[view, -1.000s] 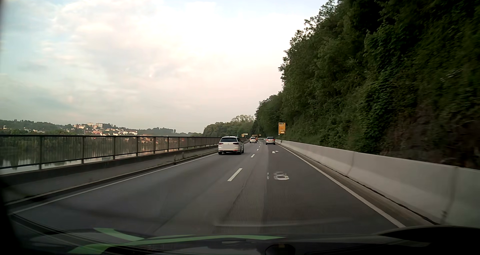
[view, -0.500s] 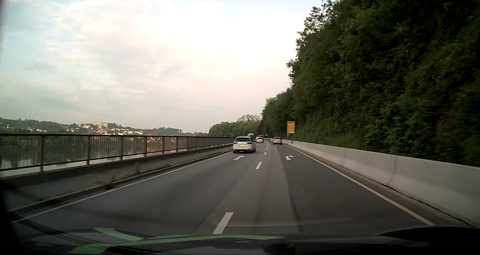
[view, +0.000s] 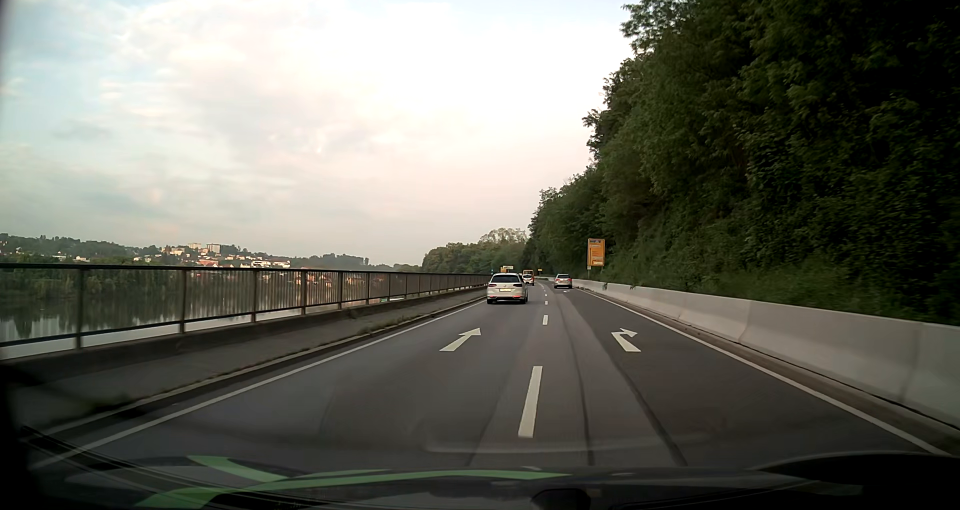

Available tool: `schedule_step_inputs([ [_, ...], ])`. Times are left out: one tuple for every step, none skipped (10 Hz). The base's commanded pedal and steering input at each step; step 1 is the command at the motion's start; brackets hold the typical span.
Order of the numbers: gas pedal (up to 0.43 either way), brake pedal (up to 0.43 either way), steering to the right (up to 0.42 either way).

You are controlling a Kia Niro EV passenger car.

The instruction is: Follow the waypoints while adhering to traffic rules and regulations

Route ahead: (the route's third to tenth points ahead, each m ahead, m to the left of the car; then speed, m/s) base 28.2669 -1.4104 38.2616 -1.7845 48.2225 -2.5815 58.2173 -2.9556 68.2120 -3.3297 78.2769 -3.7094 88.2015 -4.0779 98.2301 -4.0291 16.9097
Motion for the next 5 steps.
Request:
schedule_step_inputs([
  [0.209, 0.0, -0.005],
  [0.22, 0.0, -0.001],
  [0.22, 0.0, 0.002],
  [0.22, 0.0, 0.003],
  [0.22, 0.0, 0.003],
])
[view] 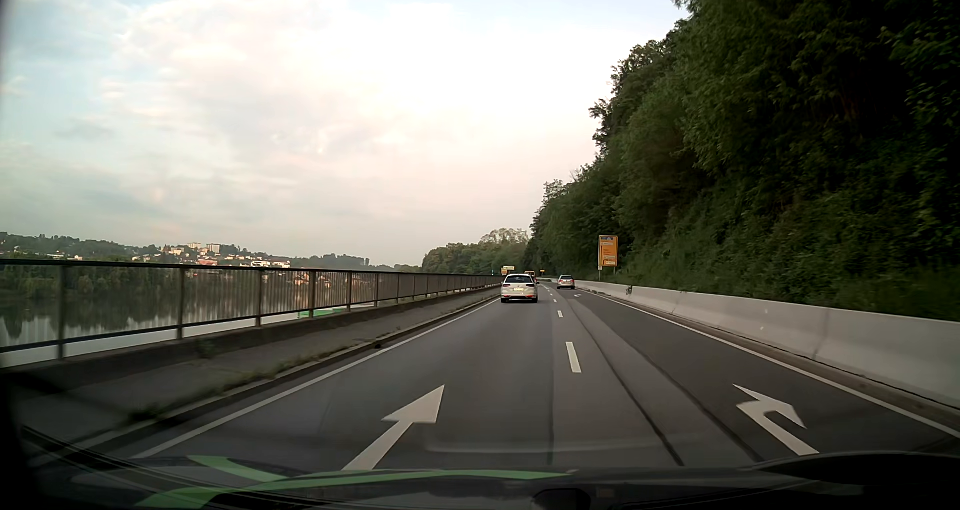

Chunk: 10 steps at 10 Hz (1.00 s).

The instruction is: Follow the waypoints while adhering to traffic rules and regulations

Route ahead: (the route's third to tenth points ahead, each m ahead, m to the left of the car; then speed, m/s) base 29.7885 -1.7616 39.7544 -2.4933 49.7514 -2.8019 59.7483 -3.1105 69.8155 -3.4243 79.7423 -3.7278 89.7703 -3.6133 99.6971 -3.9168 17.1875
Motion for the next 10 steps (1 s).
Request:
schedule_step_inputs([
  [0.22, 0.0, 0.003],
  [0.22, 0.0, 0.003],
  [0.22, 0.0, 0.003],
  [0.22, 0.0, 0.005],
  [0.209, 0.0, 0.007],
  [0.209, 0.0, 0.008],
  [0.209, 0.0, 0.008],
  [0.209, 0.0, 0.009],
  [0.209, 0.0, 0.01],
  [0.209, 0.0, 0.01],
])
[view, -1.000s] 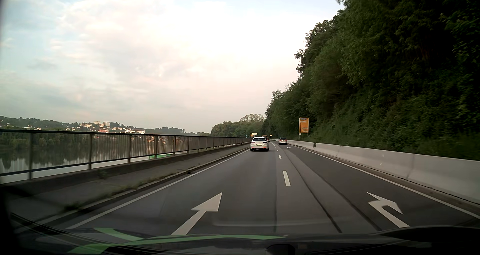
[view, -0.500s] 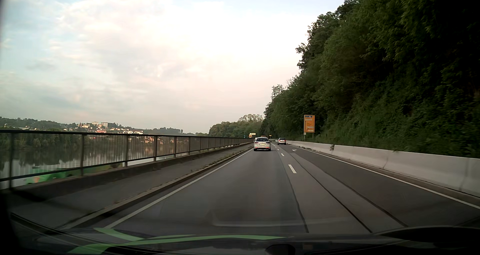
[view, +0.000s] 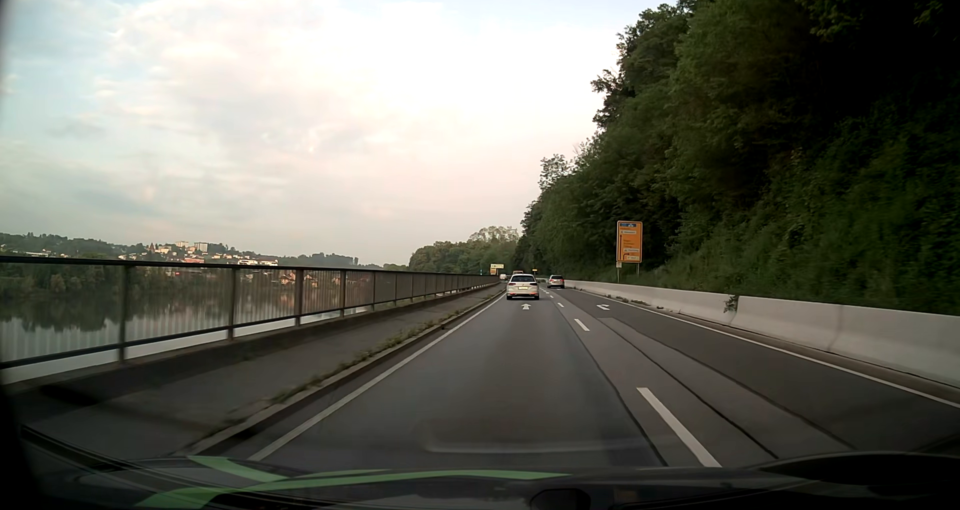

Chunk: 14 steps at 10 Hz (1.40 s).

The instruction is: Follow the waypoints while adhering to traffic rules and regulations

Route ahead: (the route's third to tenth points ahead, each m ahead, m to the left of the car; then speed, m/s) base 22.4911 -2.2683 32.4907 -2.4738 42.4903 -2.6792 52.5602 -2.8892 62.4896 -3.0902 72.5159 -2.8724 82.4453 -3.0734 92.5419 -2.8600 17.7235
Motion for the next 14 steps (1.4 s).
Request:
schedule_step_inputs([
  [0.209, 0.0, 0.009],
  [0.209, 0.0, 0.009],
  [0.197, 0.0, 0.008],
  [0.189, 0.0, 0.008],
  [0.189, 0.0, 0.008],
  [0.189, 0.0, 0.008],
  [0.189, 0.0, 0.008],
  [0.189, 0.0, 0.008],
  [0.189, 0.0, 0.008],
  [0.189, 0.0, 0.008],
  [0.189, 0.0, 0.008],
  [0.189, 0.0, 0.008],
  [0.157, 0.0, 0.004],
  [0.079, 0.0, 0.0],
])
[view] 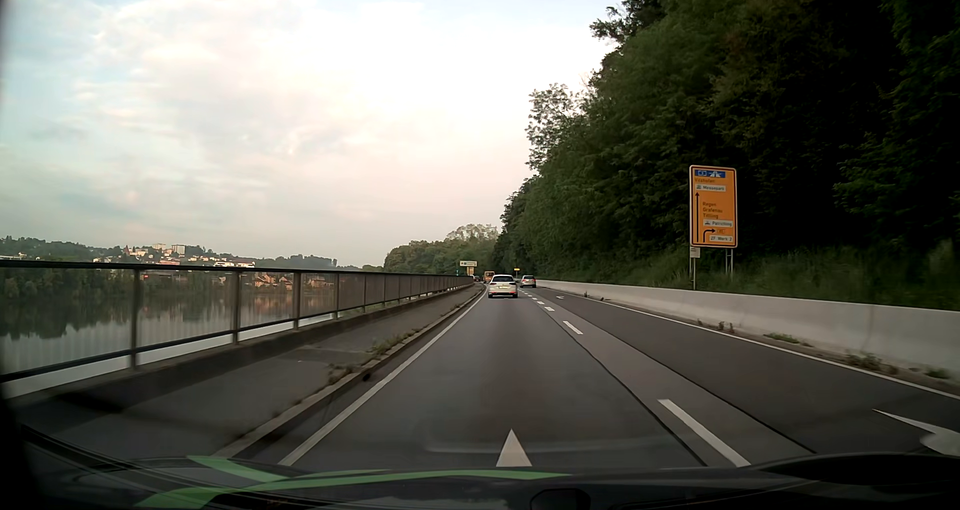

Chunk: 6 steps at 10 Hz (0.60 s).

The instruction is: Follow the waypoints while adhering to traffic rules and regulations

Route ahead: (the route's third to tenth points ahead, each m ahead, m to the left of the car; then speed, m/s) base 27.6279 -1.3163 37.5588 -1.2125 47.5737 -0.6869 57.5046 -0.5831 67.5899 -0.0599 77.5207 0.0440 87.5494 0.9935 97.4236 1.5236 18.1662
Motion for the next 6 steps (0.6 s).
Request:
schedule_step_inputs([
  [0.079, 0.0, -0.004],
  [0.079, 0.0, -0.005],
  [0.079, 0.0, -0.005],
  [0.087, 0.0, -0.005],
  [0.098, 0.0, -0.005],
  [0.098, 0.0, -0.005],
])
